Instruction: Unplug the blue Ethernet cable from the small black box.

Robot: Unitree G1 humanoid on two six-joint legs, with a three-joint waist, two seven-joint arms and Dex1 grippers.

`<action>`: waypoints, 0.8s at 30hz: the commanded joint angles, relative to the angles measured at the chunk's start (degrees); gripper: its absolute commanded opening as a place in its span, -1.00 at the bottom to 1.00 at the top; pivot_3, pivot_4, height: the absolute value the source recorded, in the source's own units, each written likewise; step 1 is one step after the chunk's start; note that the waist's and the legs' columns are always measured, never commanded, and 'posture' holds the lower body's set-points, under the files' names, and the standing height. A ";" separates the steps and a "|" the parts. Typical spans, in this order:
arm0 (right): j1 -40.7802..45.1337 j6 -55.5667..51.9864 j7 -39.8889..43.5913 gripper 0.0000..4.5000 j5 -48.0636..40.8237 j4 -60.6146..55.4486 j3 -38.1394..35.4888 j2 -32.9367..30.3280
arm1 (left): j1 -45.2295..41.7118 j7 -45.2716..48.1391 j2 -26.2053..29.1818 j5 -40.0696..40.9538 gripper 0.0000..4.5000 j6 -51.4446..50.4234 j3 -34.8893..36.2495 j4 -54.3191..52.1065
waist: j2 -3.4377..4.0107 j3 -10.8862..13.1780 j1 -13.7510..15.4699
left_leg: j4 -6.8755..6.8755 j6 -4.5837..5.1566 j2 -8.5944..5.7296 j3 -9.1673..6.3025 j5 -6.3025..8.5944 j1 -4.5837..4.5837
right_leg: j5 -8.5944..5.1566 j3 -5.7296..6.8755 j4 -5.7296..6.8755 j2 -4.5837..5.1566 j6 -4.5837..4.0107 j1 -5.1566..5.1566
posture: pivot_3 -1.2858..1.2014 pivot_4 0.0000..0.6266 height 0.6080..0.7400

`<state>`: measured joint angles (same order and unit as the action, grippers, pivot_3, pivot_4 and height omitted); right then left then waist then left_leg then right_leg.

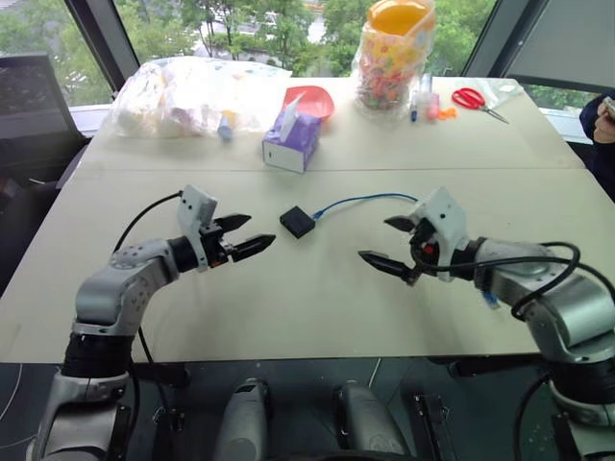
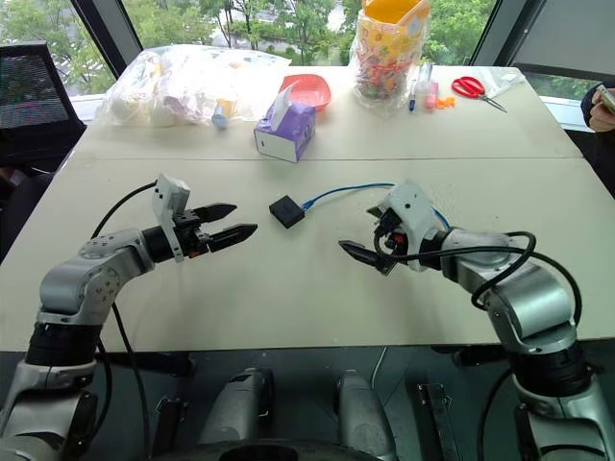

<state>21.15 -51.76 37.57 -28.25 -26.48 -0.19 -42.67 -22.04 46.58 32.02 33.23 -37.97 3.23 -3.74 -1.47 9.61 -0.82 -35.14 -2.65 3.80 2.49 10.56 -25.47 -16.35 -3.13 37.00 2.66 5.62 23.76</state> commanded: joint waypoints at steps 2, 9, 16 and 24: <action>3.75 2.79 2.50 1.00 1.96 2.75 1.76 -1.40 | 0.21 2.47 1.03 -0.59 0.98 1.86 -0.13 -1.73 | 0.01 0.01 -0.06 | -0.01 0.00 0.00 0.01 0.00 0.00 | 0.00 0.00 0.01 0.00 0.00 0.01 | 0.03 -0.52 0.92; 9.69 5.90 5.63 1.00 6.26 9.45 6.14 -1.84 | 1.08 1.97 0.27 0.48 0.98 1.27 0.74 -3.21 | 0.01 0.01 -0.07 | -0.10 0.00 0.01 0.02 0.00 0.03 | 0.00 -0.01 0.06 0.00 0.00 -0.01 | 0.03 -0.52 0.92; 16.83 8.74 14.19 1.00 10.57 13.97 13.49 -4.28 | 0.28 0.63 -0.67 -0.05 0.98 1.97 1.04 -3.05 | 0.01 0.01 0.00 | -0.08 0.00 0.00 0.03 0.00 0.01 | 0.01 -0.01 0.09 0.00 0.02 0.01 | 0.03 -0.52 0.92; 31.16 23.79 27.21 1.00 21.70 34.68 23.81 -1.62 | 0.25 -1.12 -1.66 -0.27 0.98 2.07 0.63 -4.04 | 0.04 0.03 -0.15 | -0.11 0.00 0.00 0.07 -0.01 0.02 | 0.02 -0.02 0.12 -0.01 0.04 0.03 | 0.03 -0.52 0.92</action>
<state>47.24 -32.74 61.79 -9.97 2.06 22.32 -45.62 -21.04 45.71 30.28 32.91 -36.70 3.11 -5.45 -1.44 9.64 -0.96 -35.25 -2.65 3.81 2.58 10.55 -25.45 -16.33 -3.15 37.13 2.65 5.66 23.81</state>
